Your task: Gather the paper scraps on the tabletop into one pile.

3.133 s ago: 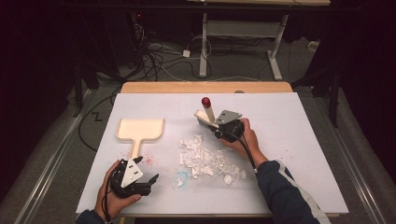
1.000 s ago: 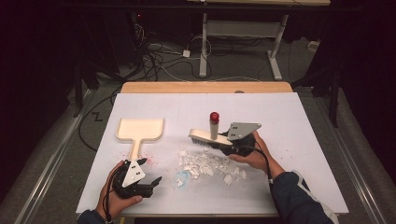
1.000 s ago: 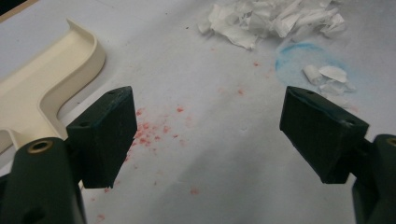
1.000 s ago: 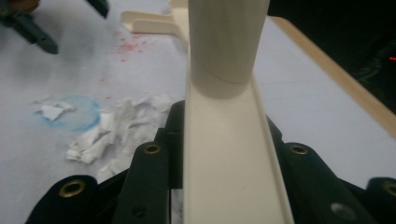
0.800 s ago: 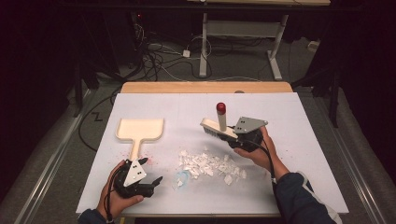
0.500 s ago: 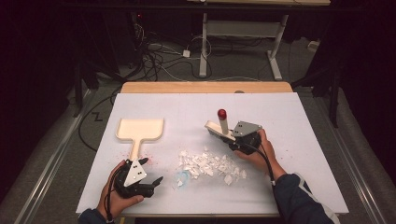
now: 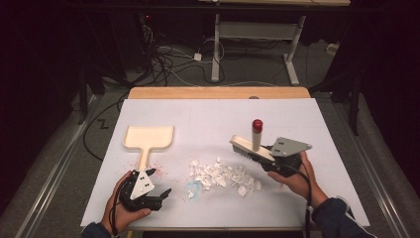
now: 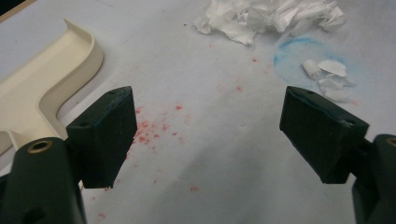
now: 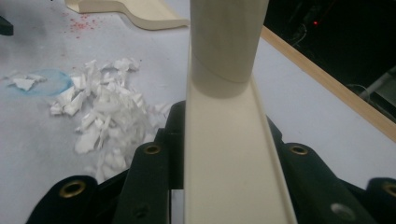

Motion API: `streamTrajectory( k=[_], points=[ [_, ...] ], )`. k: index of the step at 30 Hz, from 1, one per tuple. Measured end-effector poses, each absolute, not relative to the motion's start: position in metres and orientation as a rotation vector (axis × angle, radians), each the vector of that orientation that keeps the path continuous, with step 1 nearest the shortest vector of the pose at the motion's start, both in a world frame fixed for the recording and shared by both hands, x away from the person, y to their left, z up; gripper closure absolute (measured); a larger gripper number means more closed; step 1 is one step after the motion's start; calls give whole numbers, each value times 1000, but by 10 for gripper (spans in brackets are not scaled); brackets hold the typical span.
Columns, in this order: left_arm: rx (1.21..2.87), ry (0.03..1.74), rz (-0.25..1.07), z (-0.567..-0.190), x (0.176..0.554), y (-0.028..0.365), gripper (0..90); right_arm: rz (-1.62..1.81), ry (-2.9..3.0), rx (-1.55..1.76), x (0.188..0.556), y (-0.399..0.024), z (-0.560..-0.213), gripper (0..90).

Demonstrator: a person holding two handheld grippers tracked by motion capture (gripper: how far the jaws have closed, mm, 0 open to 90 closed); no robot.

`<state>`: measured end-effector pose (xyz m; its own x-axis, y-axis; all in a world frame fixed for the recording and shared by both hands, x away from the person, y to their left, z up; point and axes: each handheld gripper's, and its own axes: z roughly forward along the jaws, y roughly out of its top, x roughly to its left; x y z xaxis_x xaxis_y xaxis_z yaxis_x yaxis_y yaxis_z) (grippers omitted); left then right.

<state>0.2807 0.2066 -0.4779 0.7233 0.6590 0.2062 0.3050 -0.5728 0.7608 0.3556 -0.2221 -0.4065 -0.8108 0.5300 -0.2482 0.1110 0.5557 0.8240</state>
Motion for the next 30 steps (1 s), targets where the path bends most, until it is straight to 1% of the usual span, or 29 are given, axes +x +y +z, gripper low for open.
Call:
streamTrajectory(
  k=[4,5,7,9,11,14,18,19,20,21,24,25,26,27,30],
  points=[
    [2199,725,630,-477,279,207,181,1151,2313,575,335,-253,-402,681],
    [2197,725,634,-477,279,207,181,1151,2313,575,335,-253,-402,681],
    [2196,726,636,-476,277,206,181,1146,2332,617,317,-273,-404,681],
    [2199,733,629,-476,276,206,181,1140,2344,631,312,-278,-405,681],
    [2201,735,629,-476,276,205,181,1107,2388,645,295,-288,-411,681],
    [2203,734,628,-476,276,204,181,1104,2426,635,286,-288,-415,681],
    [2210,717,632,-476,277,202,181,1107,2496,629,284,-272,-427,682],
    [2210,718,629,-477,278,202,181,1110,2509,624,286,-263,-430,682],
    [2212,713,627,-477,279,201,181,1111,2532,594,290,-245,-432,682],
    [2213,709,626,-477,279,201,181,1111,2532,594,290,-245,-432,682],
    [2217,706,620,-478,280,201,181,1147,2538,535,299,-221,-433,682],
    [2221,704,621,-478,280,201,181,1149,2529,505,306,-207,-433,682],
    [2219,706,620,-478,280,202,181,1149,2529,505,306,-207,-433,682],
    [2216,706,620,-478,280,202,181,1168,2518,469,311,-196,-431,682],
    [2202,710,622,-477,279,204,182,1197,2496,458,313,-191,-425,682]
  ],
)
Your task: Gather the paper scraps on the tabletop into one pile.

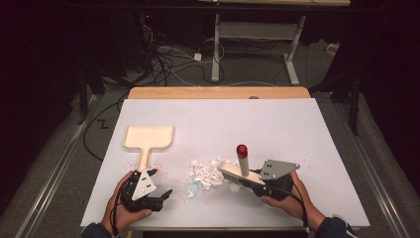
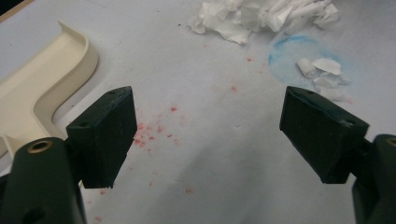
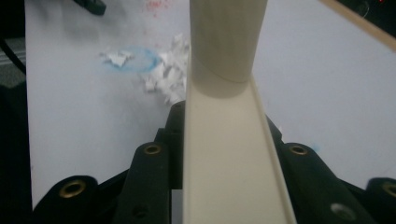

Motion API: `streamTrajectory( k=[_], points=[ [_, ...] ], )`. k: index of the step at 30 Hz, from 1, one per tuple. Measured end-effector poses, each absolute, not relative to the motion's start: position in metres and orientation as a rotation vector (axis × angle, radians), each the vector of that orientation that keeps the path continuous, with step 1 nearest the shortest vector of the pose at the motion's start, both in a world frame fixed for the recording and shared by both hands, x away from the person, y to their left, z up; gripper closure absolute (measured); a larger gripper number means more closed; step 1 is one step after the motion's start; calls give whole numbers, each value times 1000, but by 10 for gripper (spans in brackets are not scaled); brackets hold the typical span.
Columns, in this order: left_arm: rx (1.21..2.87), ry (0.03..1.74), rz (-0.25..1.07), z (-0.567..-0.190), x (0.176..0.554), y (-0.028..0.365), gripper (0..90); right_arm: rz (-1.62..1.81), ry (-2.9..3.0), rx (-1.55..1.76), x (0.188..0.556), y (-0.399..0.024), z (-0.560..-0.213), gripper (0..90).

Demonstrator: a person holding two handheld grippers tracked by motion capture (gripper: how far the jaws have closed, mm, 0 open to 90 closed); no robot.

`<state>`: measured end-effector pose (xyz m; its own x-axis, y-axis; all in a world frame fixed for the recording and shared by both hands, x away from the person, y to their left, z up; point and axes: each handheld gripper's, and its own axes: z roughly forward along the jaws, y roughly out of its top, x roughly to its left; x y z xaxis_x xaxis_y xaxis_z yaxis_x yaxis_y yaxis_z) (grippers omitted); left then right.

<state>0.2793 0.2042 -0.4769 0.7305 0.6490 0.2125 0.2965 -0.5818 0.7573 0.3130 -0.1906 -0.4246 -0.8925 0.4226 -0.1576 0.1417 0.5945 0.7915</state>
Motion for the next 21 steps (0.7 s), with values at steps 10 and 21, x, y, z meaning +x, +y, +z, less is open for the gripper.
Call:
streamTrajectory(
  k=[10,21],
  points=[
    [2199,713,622,-476,278,203,181,1255,2354,550,304,-217,-402,681],
    [2208,708,618,-476,281,201,182,1037,2185,838,342,-225,-440,682]
  ],
)
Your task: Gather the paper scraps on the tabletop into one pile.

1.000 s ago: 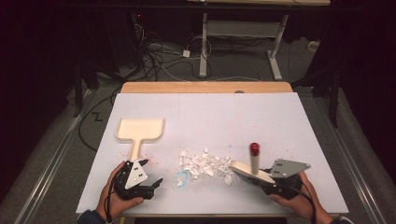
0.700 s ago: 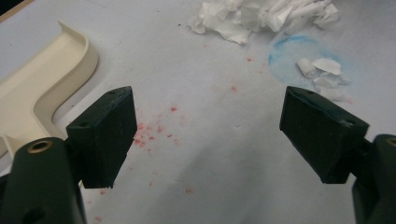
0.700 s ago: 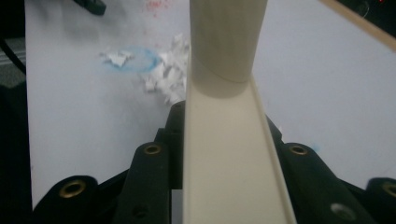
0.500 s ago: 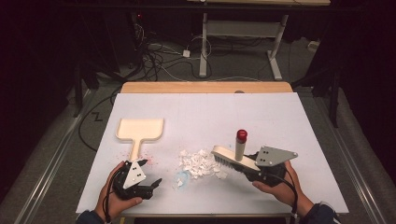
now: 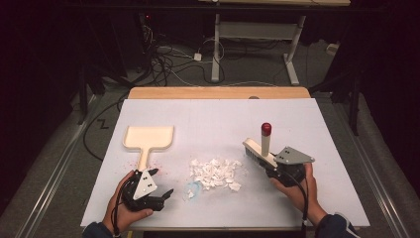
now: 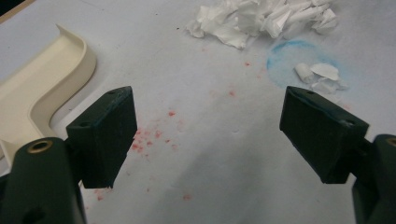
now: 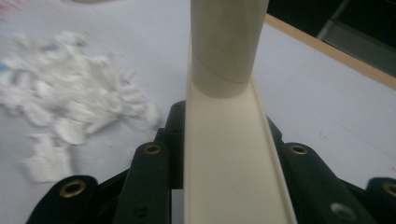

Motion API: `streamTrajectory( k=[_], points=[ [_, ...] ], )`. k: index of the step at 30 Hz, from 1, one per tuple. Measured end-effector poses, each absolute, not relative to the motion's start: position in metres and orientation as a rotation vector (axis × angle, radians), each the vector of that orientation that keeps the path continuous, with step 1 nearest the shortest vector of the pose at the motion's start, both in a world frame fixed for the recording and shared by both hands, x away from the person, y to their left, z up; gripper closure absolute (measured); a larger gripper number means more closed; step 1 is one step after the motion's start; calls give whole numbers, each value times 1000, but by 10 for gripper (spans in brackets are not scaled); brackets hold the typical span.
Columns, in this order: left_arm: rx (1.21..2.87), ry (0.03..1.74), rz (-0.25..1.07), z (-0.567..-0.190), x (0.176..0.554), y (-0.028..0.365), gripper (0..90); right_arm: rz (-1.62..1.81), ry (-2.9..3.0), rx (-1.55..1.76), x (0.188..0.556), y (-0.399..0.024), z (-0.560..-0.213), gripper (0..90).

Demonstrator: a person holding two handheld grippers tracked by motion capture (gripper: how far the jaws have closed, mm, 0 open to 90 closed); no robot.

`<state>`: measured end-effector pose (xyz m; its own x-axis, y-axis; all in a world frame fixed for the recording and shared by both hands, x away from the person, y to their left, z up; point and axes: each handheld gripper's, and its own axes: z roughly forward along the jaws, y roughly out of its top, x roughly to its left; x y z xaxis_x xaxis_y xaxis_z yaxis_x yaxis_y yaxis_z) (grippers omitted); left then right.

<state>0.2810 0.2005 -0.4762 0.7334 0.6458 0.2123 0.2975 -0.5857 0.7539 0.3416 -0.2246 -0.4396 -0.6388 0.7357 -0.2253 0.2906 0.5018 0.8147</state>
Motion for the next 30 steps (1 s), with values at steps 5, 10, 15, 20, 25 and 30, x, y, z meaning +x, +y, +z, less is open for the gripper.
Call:
streamTrajectory(
  k=[5,10,15,20,25,30],
  points=[
    [2210,715,620,-477,281,201,181,1002,2193,824,338,-201,-452,681],
    [2209,711,621,-476,281,201,181,1078,2237,790,332,-162,-456,681],
    [2203,713,617,-477,281,203,181,1142,2259,726,328,-132,-454,682],
    [2185,729,622,-476,281,207,179,1190,2187,701,329,-138,-440,682],
    [2146,761,654,-470,279,212,177,1369,2183,649,316,-133,-415,682],
    [2065,809,735,-462,277,224,177,1468,2299,569,298,-110,-418,681]
  ],
)
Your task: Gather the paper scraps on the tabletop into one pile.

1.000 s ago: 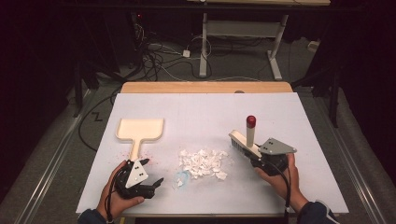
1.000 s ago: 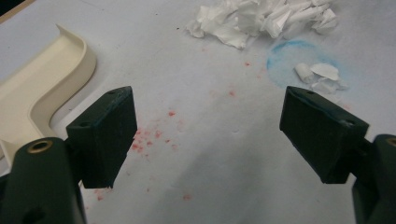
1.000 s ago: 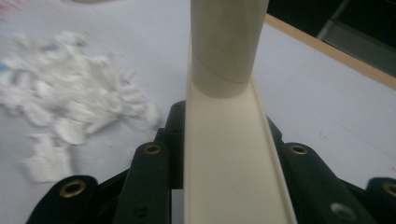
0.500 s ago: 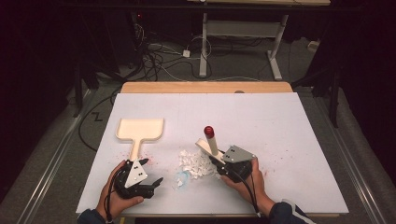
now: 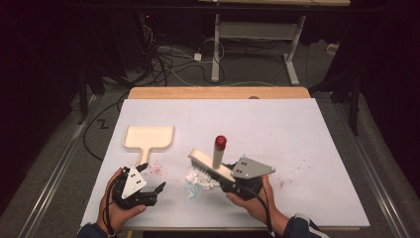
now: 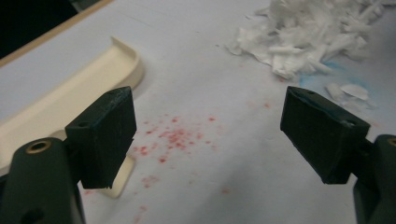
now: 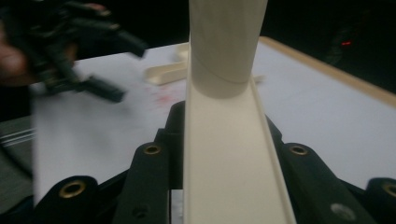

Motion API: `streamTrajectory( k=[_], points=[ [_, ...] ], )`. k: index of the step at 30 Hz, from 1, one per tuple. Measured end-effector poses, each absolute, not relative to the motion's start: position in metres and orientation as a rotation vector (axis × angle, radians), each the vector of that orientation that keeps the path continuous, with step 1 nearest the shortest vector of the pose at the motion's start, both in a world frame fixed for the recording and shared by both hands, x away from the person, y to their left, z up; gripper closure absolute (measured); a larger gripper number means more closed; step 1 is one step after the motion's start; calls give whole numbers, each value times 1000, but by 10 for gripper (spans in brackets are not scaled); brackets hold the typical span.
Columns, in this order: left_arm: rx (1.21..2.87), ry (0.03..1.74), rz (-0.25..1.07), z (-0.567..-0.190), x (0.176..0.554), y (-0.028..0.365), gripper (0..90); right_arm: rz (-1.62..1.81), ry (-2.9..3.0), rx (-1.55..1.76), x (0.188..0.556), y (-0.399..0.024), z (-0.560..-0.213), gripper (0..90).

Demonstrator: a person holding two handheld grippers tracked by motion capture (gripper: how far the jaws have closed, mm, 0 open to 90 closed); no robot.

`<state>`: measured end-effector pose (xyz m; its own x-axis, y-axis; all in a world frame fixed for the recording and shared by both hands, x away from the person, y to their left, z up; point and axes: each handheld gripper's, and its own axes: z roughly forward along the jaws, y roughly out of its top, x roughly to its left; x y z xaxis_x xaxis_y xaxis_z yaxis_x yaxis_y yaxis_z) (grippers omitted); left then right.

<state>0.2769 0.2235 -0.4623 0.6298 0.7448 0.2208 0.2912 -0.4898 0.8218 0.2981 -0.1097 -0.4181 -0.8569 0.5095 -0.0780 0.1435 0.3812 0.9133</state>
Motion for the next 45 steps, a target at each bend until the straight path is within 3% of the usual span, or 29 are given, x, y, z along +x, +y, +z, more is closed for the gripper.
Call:
streamTrajectory(
  k=[9,14,25,34,45],
  points=[
    [1886,980,847,-453,272,248,178,1465,2540,504,282,-64,-457,681],
    [1866,988,828,-453,271,249,178,1429,2514,508,285,-63,-459,682],
    [2023,859,751,-463,273,218,178,1416,2417,679,320,-107,-449,682],
    [2078,790,759,-465,271,208,178,1417,2392,575,303,-169,-402,680],
    [2132,765,748,-466,269,199,178,1244,2474,538,265,-248,-403,680]
  ],
)
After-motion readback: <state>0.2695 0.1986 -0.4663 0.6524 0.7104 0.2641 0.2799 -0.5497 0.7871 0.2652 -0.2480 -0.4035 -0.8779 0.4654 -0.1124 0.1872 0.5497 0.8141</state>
